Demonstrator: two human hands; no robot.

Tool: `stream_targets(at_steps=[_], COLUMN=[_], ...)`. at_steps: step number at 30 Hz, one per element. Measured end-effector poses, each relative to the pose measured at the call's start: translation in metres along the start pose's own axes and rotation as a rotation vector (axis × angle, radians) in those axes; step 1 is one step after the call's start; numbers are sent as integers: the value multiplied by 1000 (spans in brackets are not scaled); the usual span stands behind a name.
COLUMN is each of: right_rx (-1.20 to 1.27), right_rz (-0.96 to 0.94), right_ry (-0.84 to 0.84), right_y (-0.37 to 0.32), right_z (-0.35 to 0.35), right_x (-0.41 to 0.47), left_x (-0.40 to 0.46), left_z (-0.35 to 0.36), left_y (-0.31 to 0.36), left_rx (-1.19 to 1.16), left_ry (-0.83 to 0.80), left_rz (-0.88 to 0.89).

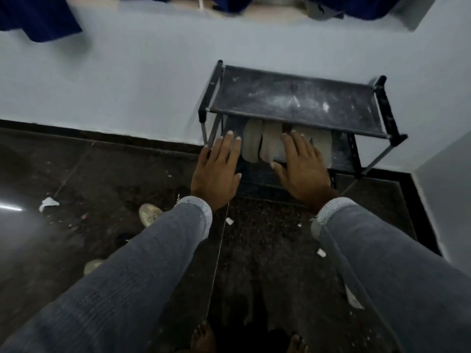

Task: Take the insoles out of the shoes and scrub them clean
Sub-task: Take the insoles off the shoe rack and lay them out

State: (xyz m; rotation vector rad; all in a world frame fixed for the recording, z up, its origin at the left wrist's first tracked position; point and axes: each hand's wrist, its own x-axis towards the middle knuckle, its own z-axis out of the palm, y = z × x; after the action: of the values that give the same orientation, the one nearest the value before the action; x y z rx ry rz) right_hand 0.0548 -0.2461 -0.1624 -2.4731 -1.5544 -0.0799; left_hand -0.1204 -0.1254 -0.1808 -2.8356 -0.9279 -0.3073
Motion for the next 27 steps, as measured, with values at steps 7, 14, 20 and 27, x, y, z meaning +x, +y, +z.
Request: stream_targets(at_steps=[7, 14, 20, 27], right_rx=[-64, -7, -21, -55], right_rz=[25, 78, 118, 120], right_ry=[162, 263, 313, 398], right_y=[25, -7, -11, -11], right_z=[27, -19, -62, -92], right_x=[-64, -174, -240, -300], left_x=[-48, -142, -187, -237], left_z=[22, -46, -99, -123], left_y=[37, 74, 97, 120], left_rx=[23, -122, -149, -148], left_ry=[111, 171, 213, 256], left_rz=[27, -57, -53, -27])
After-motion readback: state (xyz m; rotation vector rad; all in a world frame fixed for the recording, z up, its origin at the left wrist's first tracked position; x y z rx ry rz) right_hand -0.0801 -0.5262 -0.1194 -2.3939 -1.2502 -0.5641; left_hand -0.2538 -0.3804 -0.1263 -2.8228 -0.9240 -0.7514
